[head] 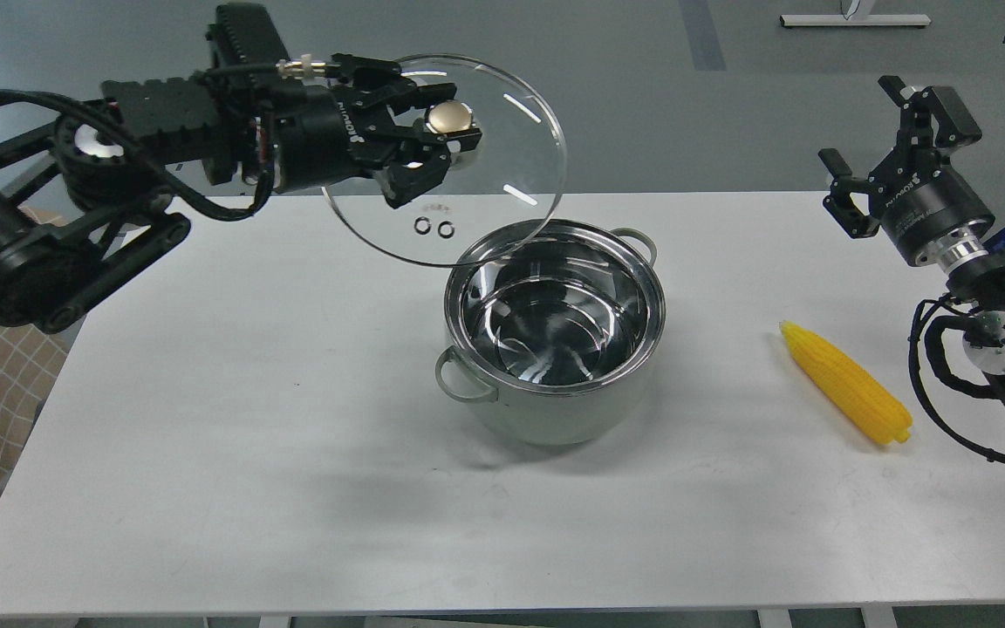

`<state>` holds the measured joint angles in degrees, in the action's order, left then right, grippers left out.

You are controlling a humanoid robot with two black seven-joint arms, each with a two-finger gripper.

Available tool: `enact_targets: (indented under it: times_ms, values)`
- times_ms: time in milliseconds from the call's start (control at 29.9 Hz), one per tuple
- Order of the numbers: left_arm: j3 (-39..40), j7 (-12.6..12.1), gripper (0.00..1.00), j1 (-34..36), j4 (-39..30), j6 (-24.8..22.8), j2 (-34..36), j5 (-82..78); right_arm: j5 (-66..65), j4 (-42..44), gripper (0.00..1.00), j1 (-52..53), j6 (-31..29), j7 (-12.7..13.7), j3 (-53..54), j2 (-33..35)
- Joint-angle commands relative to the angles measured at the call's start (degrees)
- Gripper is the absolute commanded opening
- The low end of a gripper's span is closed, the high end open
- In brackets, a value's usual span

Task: Open pot and put corn in
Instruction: 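Lower the glass lid onto the table beside the pot, left gripper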

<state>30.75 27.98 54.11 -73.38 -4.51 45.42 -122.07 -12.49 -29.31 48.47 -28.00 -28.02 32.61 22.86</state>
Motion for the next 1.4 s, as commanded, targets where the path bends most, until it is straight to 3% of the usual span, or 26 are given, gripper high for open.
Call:
enact_targets:
  times_ms: [0, 167, 301, 468, 669, 1203, 1270, 1370]
  values:
    - [0.6, 0.0, 0.00, -6.1, -0.5, 5.2, 7.2, 1.6, -0.1, -0.1, 1.00, -0.2, 0.0, 0.0, 0.0, -0.1]
    - [0.8, 0.0, 0.00, -14.3, 0.3, 11.5, 10.2, 6.4, -0.1, -0.1, 1.00, -0.8, 0.0, 0.0, 0.0, -0.4]
    - [0.7, 0.0, 0.00, -19.6, 4.9, 18.6, 9.4, 7.7, -0.1, -0.1, 1.00, -1.2, 0.0, 0.0, 0.0, -0.5]
    - [0.6, 0.0, 0.00, -25.1, 12.9, 26.4, 5.3, 9.2, -0.1, -0.1, 1.00, -1.4, 0.0, 0.0, 0.0, -0.5]
    - [-0.1, 0.0, 0.01, -29.6, 18.4, 31.8, 1.8, 11.9, -0.1, -0.1, 1.00, -1.6, 0.0, 0.0, 0.0, -0.7]
    - [-0.1, 0.0, 0.15, -34.2, 28.3, 32.5, -6.4, 13.7, -0.1, -0.1, 1.00, -1.9, 0.0, 0.0, 0.1, -0.7]
    - [-0.1, 0.0, 0.19, -34.4, 28.6, 32.5, -6.4, 13.8, -0.1, -0.1, 1.00, -2.0, 0.0, 0.0, 0.0, -0.7]
    - [-0.1, 0.0, 0.37, -34.4, 28.8, 32.5, -6.7, 14.1, -0.1, -0.1, 1.00, -2.0, 0.0, 0.0, 0.0, -0.7]
